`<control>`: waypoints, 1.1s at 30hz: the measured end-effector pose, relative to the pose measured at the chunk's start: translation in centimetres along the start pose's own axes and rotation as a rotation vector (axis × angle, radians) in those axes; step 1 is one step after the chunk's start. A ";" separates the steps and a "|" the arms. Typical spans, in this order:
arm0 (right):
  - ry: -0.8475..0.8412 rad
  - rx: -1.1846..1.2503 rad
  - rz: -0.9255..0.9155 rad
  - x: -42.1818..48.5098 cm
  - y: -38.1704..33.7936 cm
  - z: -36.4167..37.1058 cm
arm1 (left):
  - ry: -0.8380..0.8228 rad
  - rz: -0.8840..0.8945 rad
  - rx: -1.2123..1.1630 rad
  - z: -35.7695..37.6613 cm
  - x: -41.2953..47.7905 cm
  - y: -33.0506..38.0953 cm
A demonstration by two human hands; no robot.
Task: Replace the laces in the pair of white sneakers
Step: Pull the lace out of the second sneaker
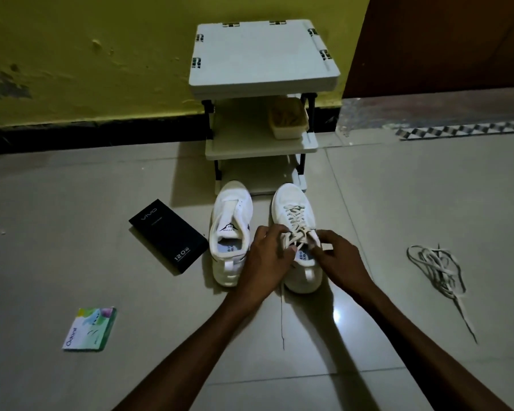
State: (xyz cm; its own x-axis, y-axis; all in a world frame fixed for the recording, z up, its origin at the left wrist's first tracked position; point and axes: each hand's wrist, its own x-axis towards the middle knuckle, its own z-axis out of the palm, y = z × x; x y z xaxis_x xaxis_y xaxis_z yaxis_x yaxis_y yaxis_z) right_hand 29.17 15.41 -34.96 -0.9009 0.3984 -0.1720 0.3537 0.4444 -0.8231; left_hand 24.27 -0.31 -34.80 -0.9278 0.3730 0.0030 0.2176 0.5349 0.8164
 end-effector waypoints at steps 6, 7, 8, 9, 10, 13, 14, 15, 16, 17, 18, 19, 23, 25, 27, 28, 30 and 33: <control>-0.003 -0.195 0.026 0.6 -0.8 -0.7 | 0.027 -0.012 0.052 1.2 0.9 0.1; -0.002 -0.209 0.029 0.4 -1.0 -0.7 | 0.038 -0.001 0.082 1.2 0.7 0.1; -0.001 -0.216 0.036 0.0 -0.8 -0.7 | 0.049 0.024 0.113 1.2 0.4 0.1; -0.005 -0.231 0.046 -0.3 -0.6 -0.7 | 0.057 0.060 0.131 1.1 0.1 0.0; -0.010 -0.252 0.064 -0.7 -0.2 -0.6 | 0.055 0.097 0.139 1.0 -0.2 -0.1; -0.011 -0.376 0.076 -1.6 0.4 -0.4 | 0.004 0.205 0.173 0.2 -1.3 -0.4; -0.003 -0.408 0.059 -1.7 0.5 -0.4 | -0.006 0.236 0.188 0.0 -1.6 -0.3; 0.004 -0.432 0.038 -1.8 0.5 -0.3 | -0.006 0.269 0.209 -0.2 -1.9 -0.2; 0.007 -0.448 0.020 -1.9 0.5 -0.3 | -0.002 0.301 0.238 -0.2 -2.1 -0.1; 0.009 -0.462 0.002 -1.9 0.5 -0.3 | 0.005 0.336 0.270 -0.2 -2.2 0.0; 0.011 -0.472 -0.015 -2.0 0.5 -0.3 | 0.003 0.369 0.307 -0.1 -2.3 0.1; 0.015 -0.481 -0.030 -2.0 0.6 -0.3 | -0.006 0.391 0.346 -0.1 -2.3 0.3; 0.034 -0.515 -0.049 -2.6 0.8 -0.2 | -0.066 0.328 0.298 0.6 -1.9 0.4; 0.042 -0.506 -0.064 -3.0 1.0 -0.1 | -0.115 0.274 0.116 0.7 -1.8 0.4; 0.045 -0.498 -0.052 -3.4 1.1 -0.1 | -0.173 0.212 0.051 0.6 -2.2 1.0; 0.044 -0.486 -0.036 -3.6 1.1 -0.1 | -0.215 0.150 0.025 0.5 -2.5 1.5; 0.037 -0.458 -0.006 -3.7 1.2 -0.2 | -0.289 0.034 -0.120 0.3 -2.9 2.6; 0.041 -0.402 0.009 -3.7 1.5 -0.3 | -0.310 -0.051 -0.275 -0.4 -3.2 3.4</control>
State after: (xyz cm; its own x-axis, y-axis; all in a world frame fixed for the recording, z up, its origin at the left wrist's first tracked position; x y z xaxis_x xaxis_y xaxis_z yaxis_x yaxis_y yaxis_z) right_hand 33.09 14.84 -35.40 -0.8896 0.4315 -0.1496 0.4387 0.7163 -0.5426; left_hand 27.88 -0.04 -31.82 -0.7910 0.5843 -0.1815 0.0458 0.3524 0.9347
